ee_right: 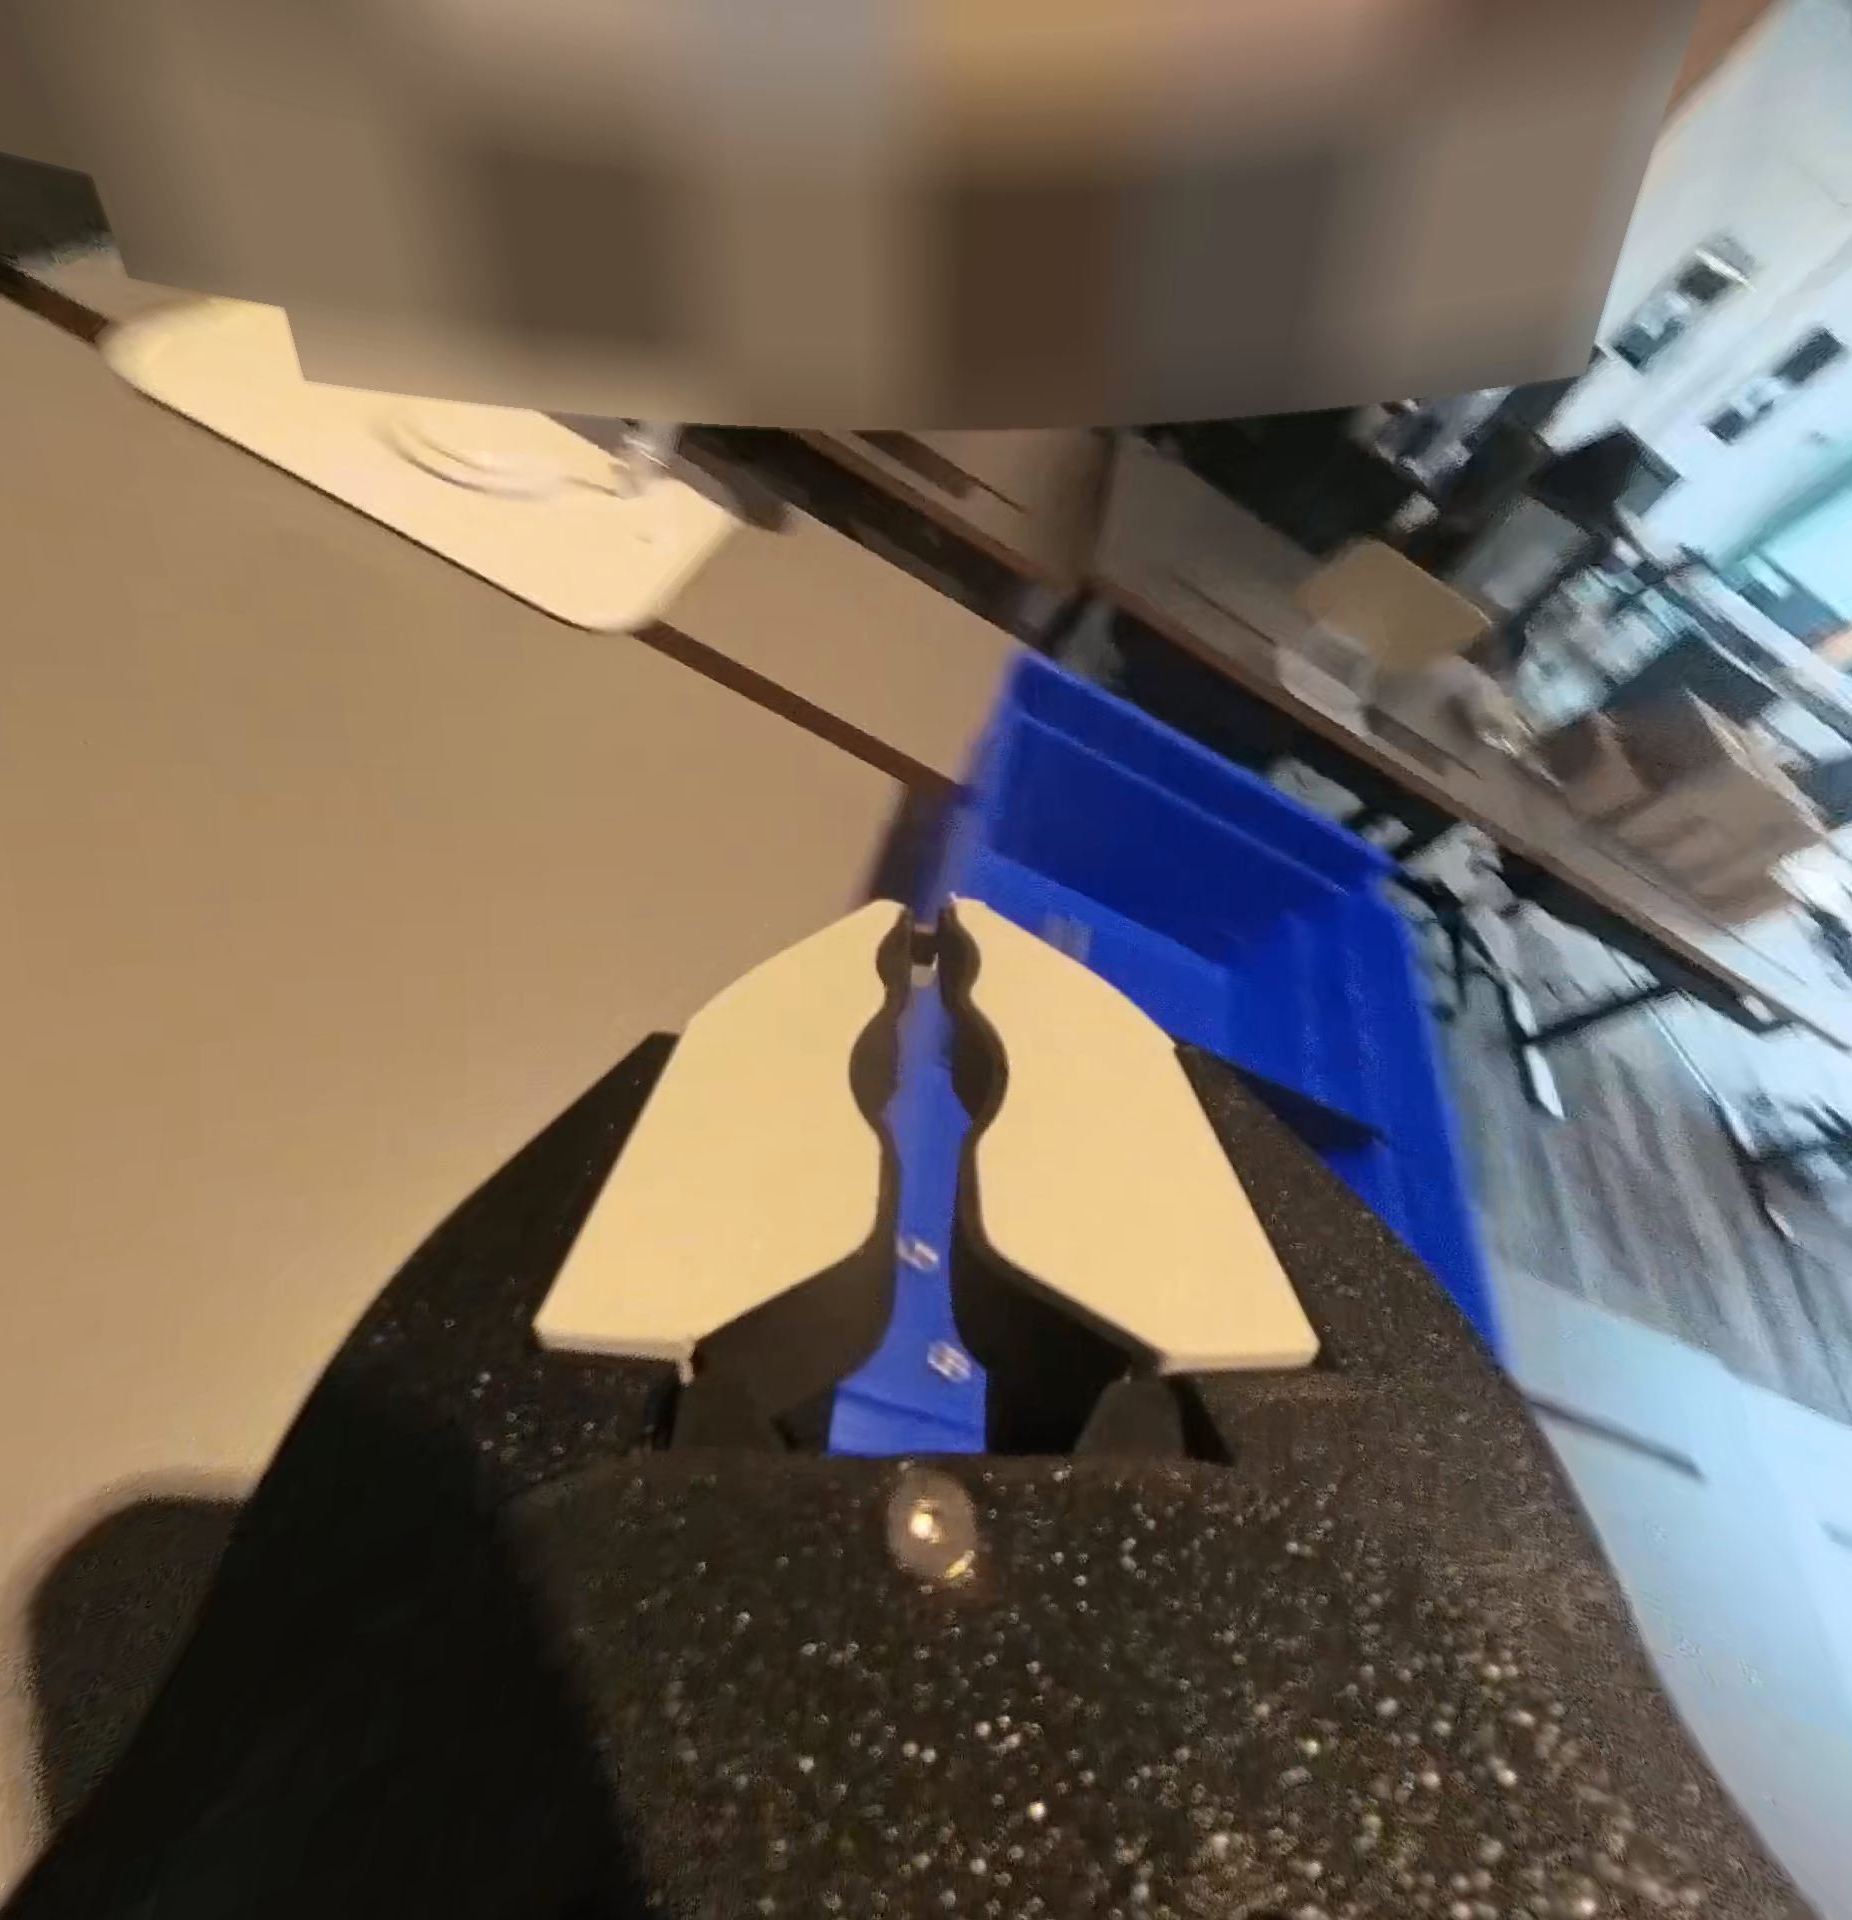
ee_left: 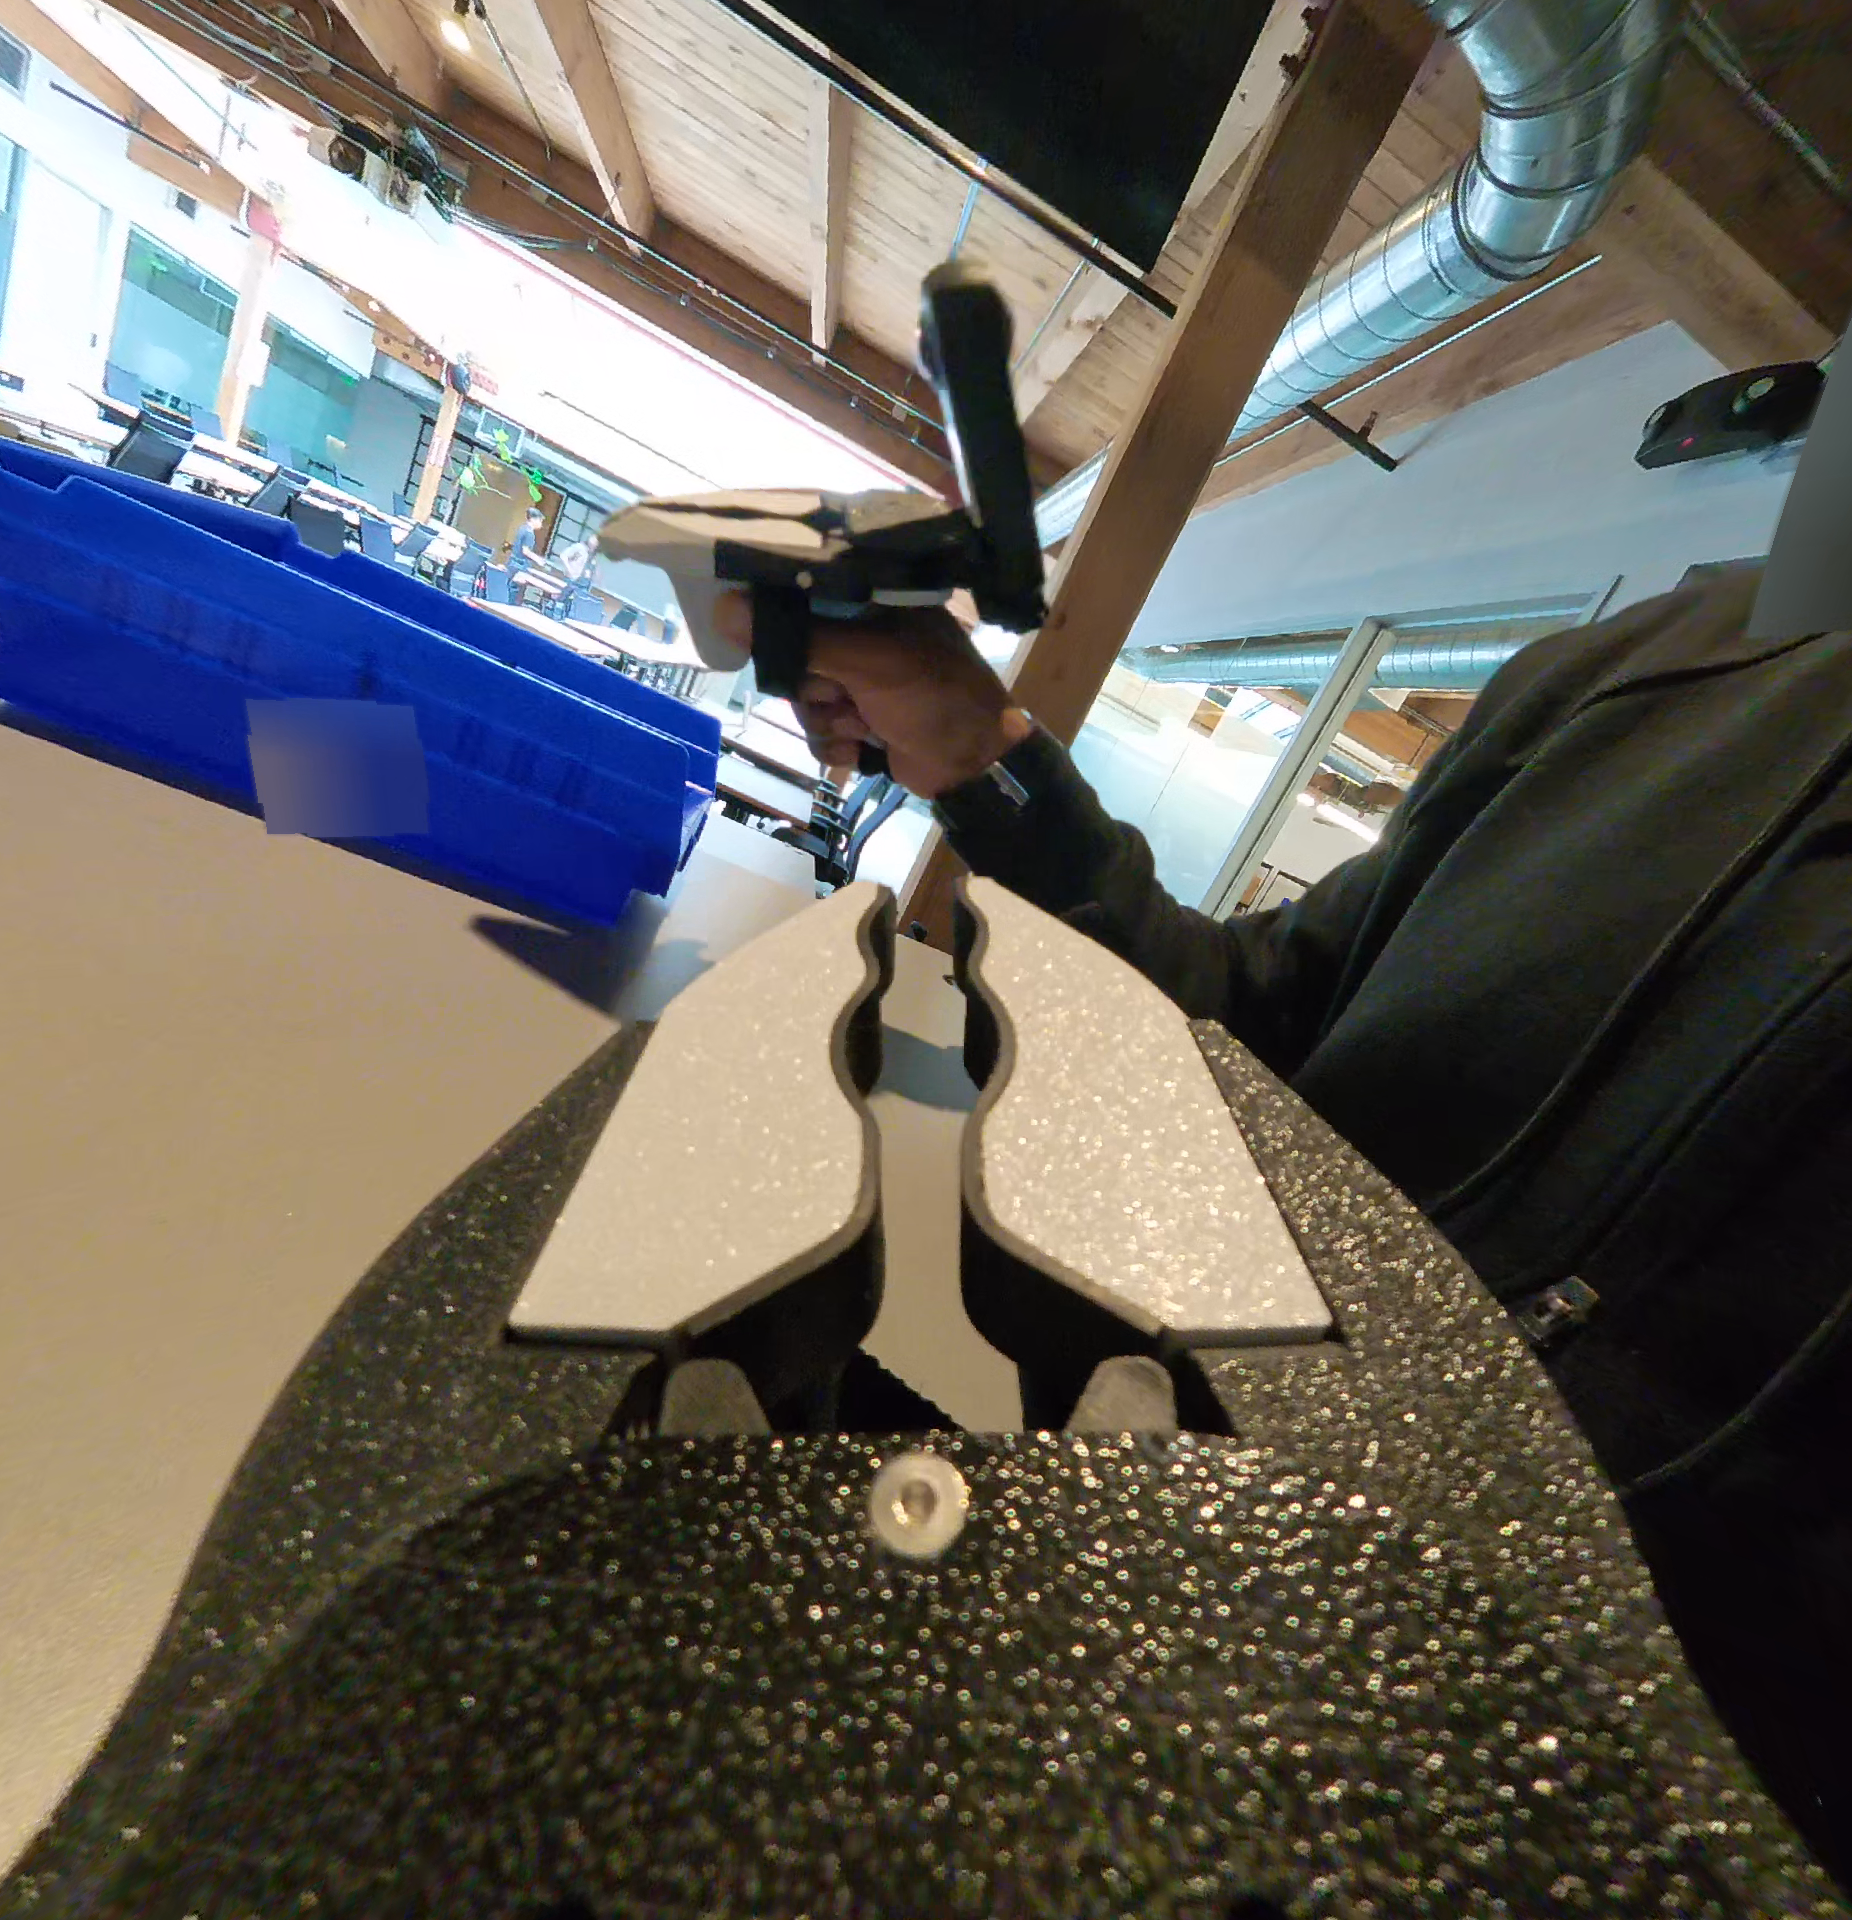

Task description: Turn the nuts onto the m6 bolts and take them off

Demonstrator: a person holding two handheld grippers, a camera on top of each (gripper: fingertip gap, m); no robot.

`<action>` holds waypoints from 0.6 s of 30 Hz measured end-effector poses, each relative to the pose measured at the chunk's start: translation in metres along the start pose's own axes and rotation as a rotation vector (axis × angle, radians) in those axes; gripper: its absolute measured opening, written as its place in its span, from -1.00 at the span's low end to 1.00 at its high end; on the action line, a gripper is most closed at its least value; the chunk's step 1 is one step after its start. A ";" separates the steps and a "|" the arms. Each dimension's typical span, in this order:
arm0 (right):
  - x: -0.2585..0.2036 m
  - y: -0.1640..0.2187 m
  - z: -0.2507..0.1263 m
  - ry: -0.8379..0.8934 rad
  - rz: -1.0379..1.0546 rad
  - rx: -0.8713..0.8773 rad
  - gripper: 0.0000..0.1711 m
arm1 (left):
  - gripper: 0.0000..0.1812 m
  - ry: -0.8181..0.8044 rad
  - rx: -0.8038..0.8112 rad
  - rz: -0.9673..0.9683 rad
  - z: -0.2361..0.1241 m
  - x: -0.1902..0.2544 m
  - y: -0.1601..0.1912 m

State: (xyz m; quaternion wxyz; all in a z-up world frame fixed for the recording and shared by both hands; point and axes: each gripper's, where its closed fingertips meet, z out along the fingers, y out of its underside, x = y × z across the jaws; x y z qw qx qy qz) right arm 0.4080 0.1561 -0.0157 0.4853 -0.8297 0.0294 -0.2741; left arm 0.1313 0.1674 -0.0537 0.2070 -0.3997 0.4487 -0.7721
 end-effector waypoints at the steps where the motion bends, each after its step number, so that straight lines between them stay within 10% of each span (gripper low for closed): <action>1: 0.024 0.018 0.003 0.043 0.022 -0.053 -0.94 | -0.89 -0.001 -0.002 0.001 0.000 0.000 0.000; 7: 0.073 0.110 0.024 0.122 0.082 -0.287 -0.94 | -0.89 0.002 -0.008 0.003 0.002 0.000 0.002; 18: 0.061 0.126 0.038 0.133 0.066 -0.340 -0.94 | -0.89 0.000 0.012 -0.011 -0.001 -0.001 -0.001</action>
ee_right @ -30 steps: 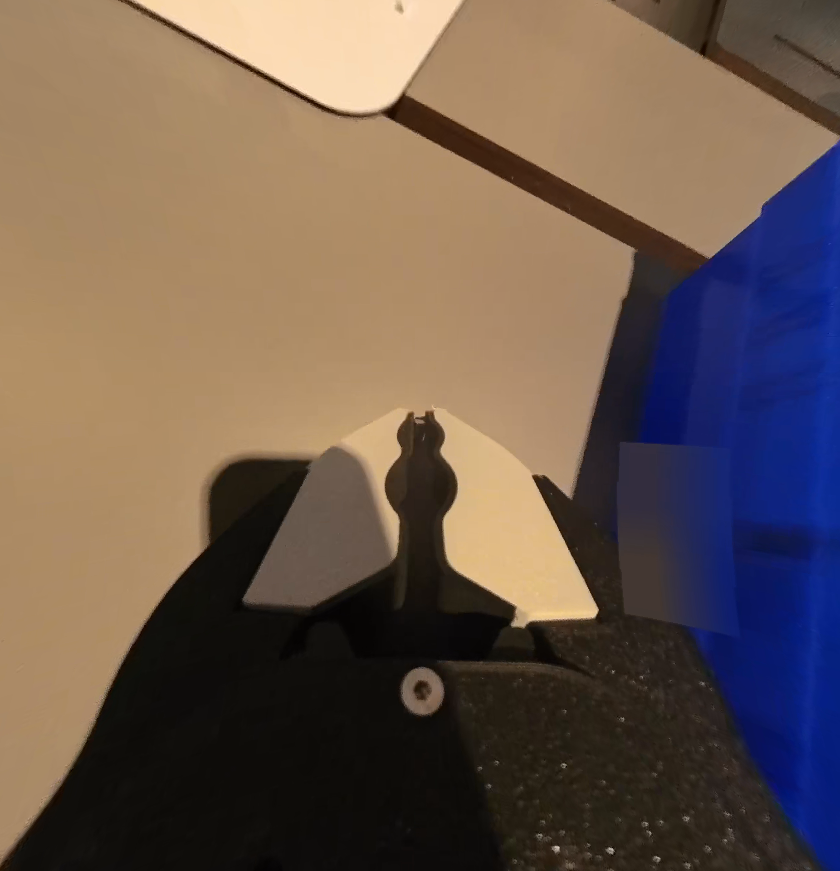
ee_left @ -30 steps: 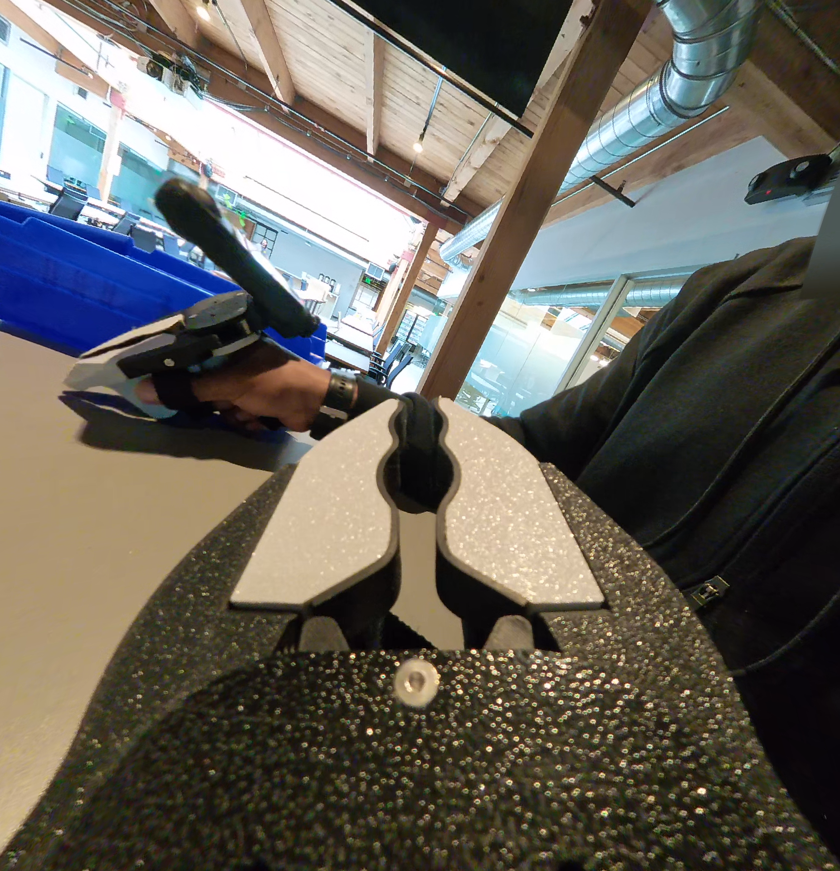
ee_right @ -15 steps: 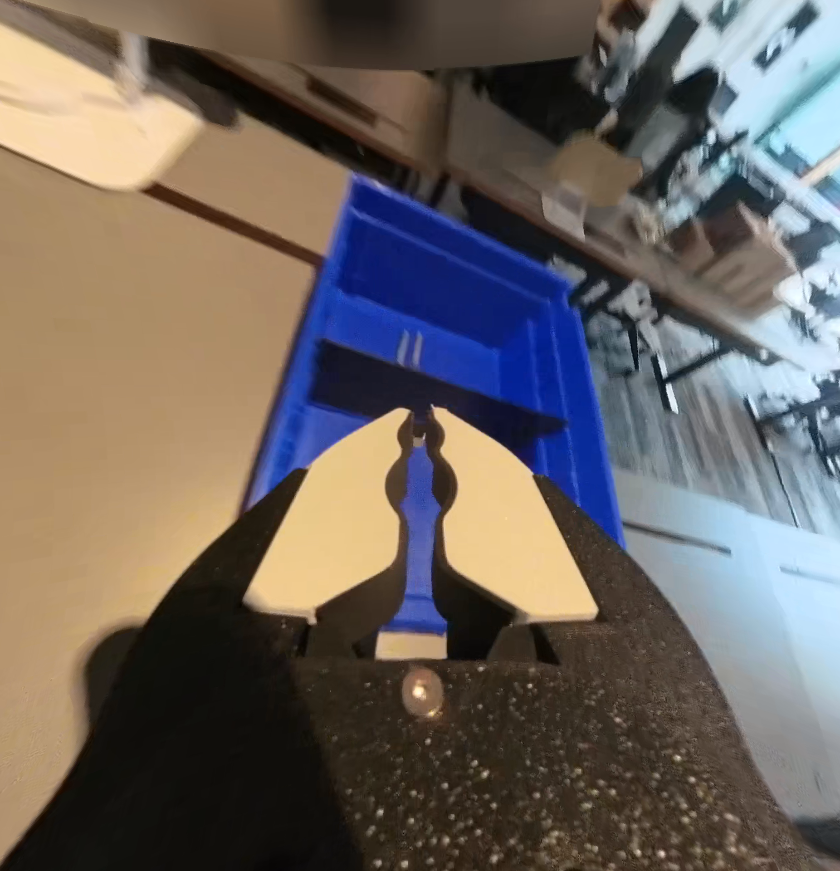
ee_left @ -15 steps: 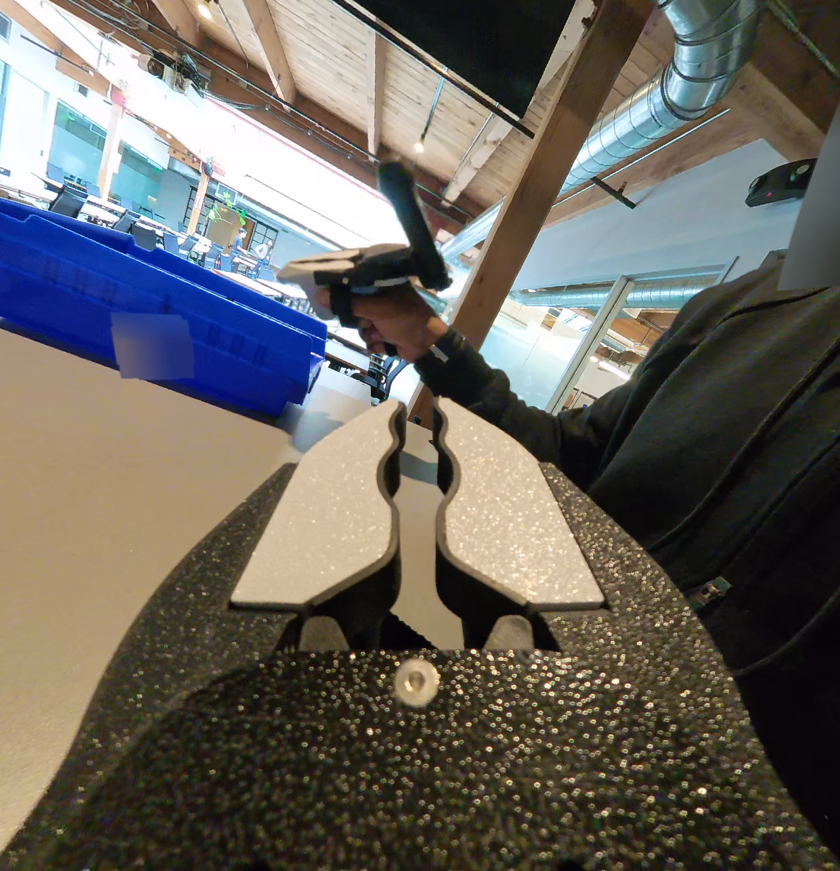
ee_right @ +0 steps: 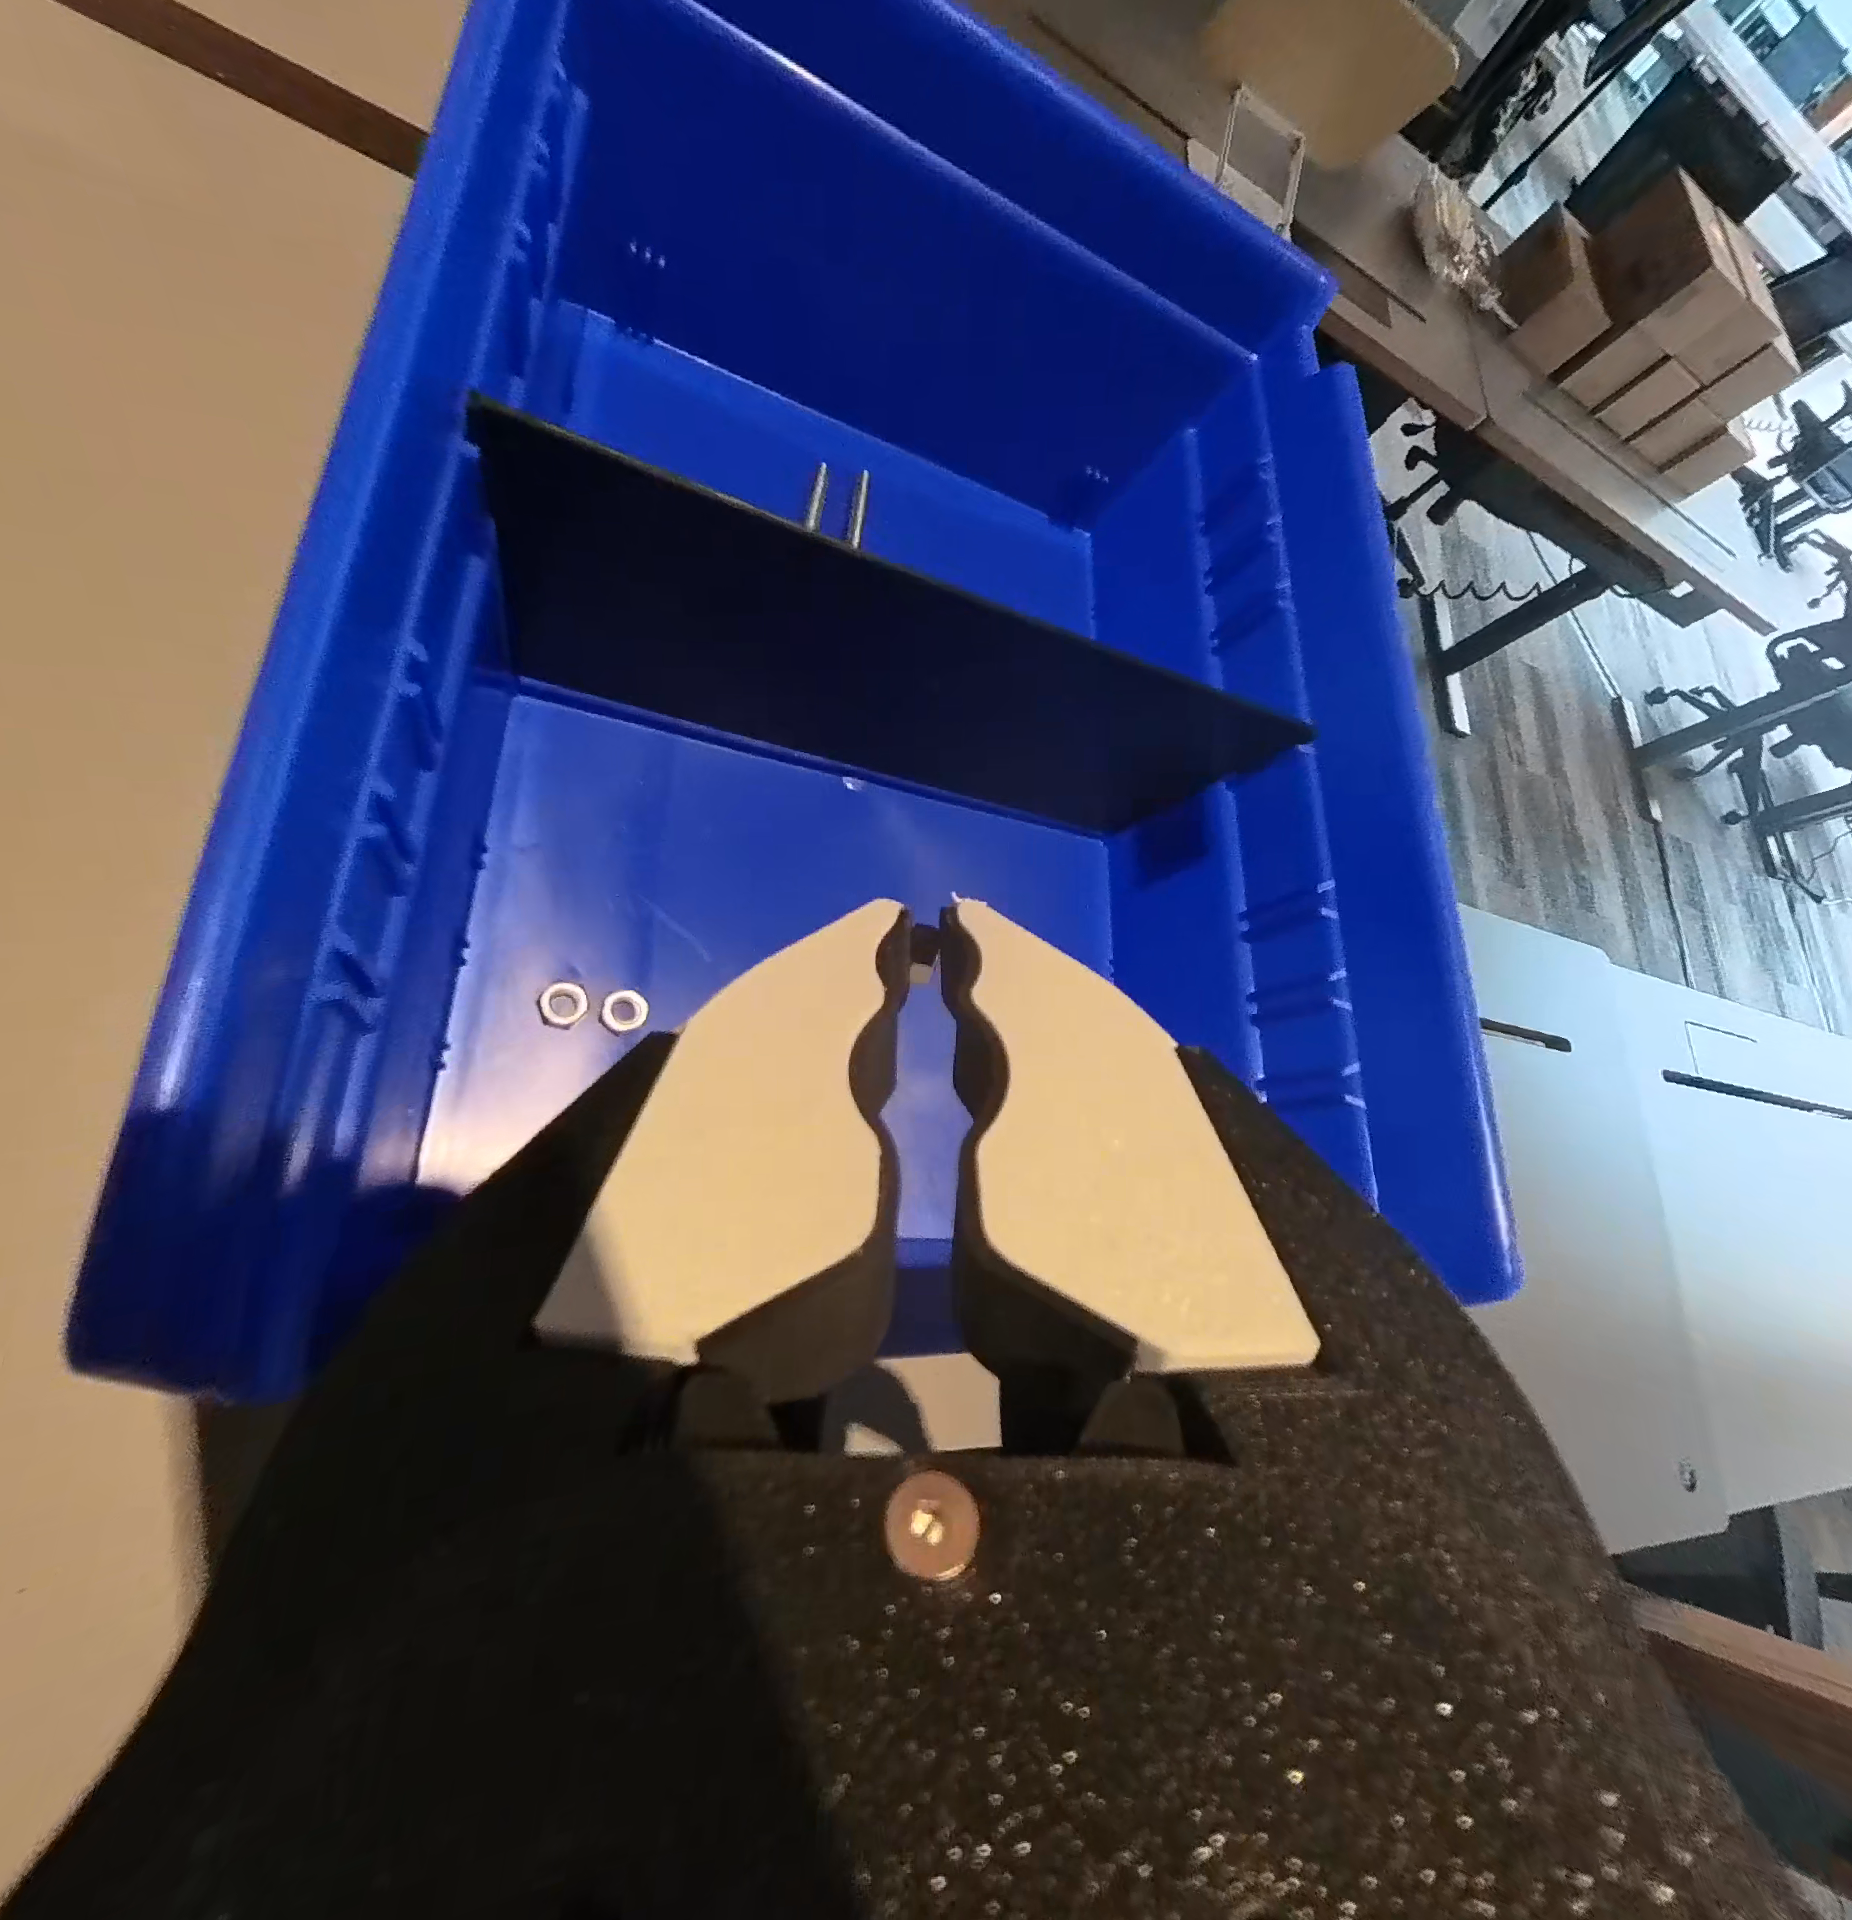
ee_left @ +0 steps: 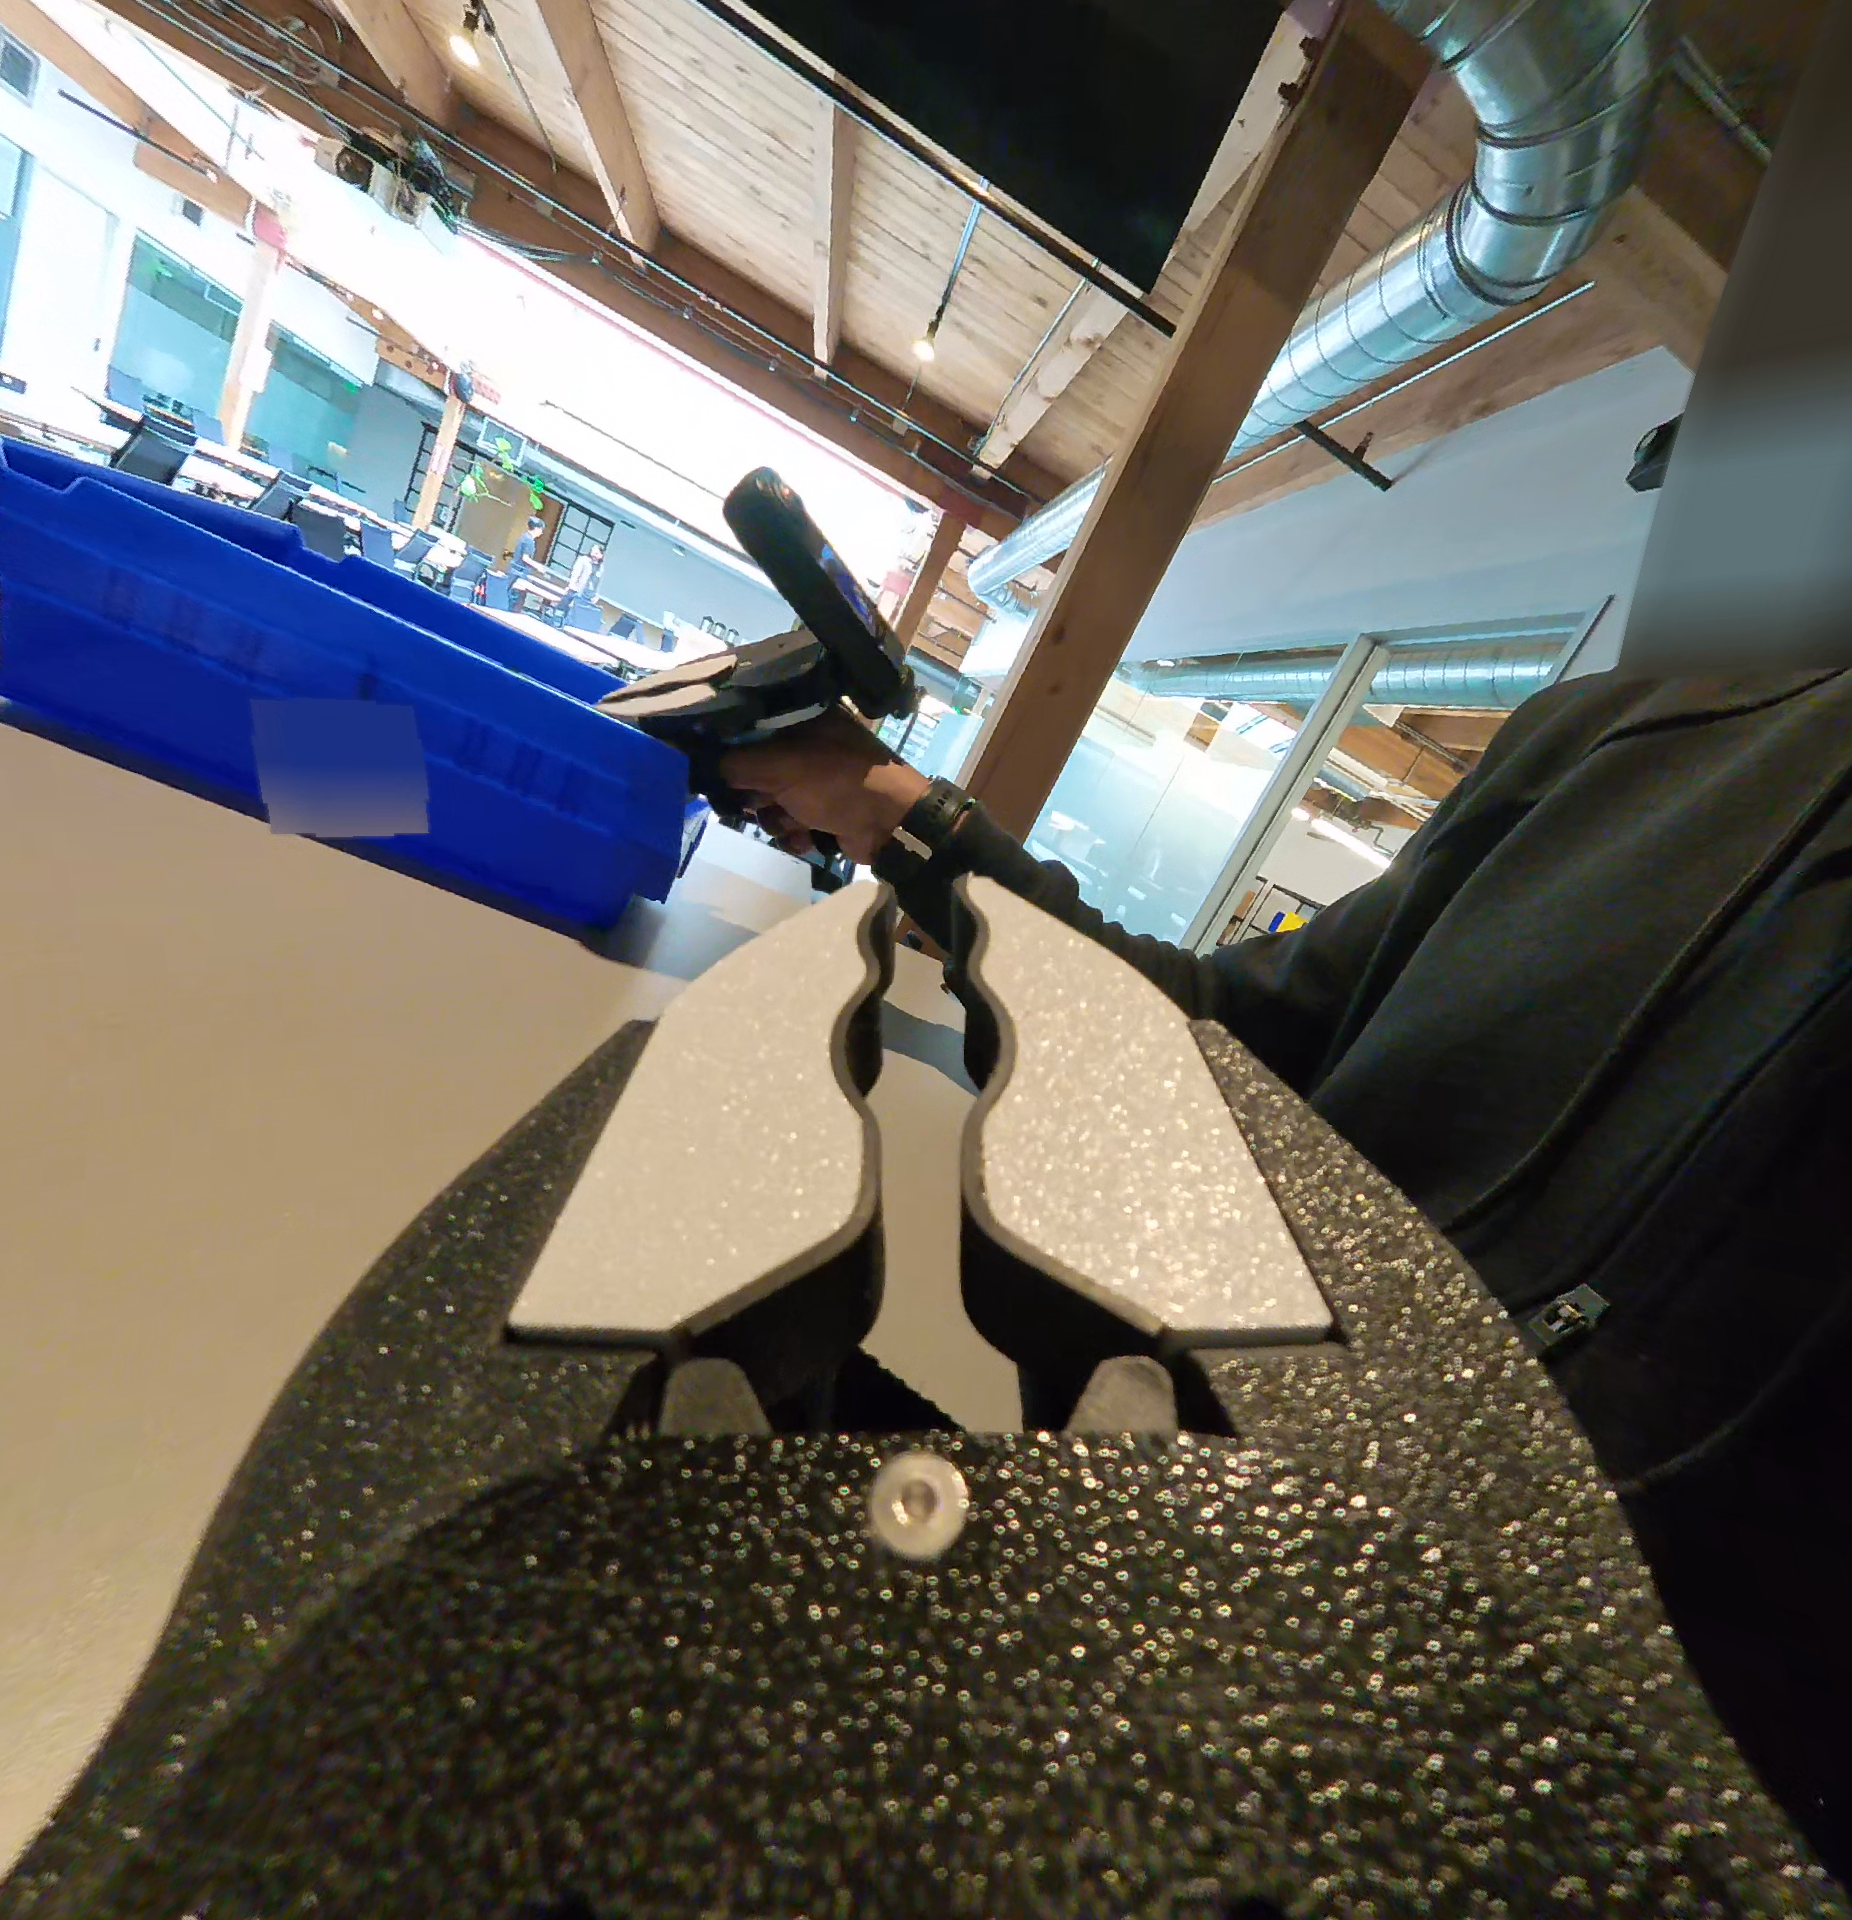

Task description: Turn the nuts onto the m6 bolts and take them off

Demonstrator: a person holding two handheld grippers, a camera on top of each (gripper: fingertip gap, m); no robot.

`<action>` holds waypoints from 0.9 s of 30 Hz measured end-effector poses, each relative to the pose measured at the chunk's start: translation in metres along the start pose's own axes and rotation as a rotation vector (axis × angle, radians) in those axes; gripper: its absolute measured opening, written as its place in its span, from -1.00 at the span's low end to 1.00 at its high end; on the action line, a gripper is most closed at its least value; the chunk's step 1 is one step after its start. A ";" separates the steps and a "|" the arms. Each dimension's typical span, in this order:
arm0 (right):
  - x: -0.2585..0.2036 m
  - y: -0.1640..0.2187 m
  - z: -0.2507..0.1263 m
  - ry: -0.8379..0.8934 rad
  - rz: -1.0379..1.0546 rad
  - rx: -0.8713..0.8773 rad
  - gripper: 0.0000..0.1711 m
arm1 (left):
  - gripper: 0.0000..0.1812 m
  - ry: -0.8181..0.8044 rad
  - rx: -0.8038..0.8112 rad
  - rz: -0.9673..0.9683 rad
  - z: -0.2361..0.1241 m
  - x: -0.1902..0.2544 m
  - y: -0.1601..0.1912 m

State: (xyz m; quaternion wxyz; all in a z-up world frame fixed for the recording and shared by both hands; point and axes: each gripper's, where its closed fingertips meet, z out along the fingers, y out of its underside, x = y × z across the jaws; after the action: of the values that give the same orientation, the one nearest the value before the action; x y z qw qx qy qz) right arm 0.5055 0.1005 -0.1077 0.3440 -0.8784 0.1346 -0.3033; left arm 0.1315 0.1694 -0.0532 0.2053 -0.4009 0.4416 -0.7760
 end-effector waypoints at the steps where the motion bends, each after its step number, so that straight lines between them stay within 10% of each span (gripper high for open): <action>1: 0.000 0.001 0.001 0.004 0.001 -0.002 -0.93 | -0.89 -0.001 -0.001 0.001 0.000 0.000 0.000; 19: 0.000 -0.046 -0.055 0.080 -0.022 0.127 -0.62 | -0.86 -0.127 -0.052 0.131 0.004 -0.010 0.006; 27: -0.135 -0.112 -0.094 -0.178 -0.156 0.303 -0.60 | -0.81 -0.320 -0.092 0.495 0.007 -0.018 0.005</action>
State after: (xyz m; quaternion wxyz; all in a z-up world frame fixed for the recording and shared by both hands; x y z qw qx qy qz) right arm 0.3446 0.1928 -0.0353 0.4584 -0.8476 -0.0122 -0.2671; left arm 0.1480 0.1750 -0.0633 0.4369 -0.4072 0.5227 -0.6084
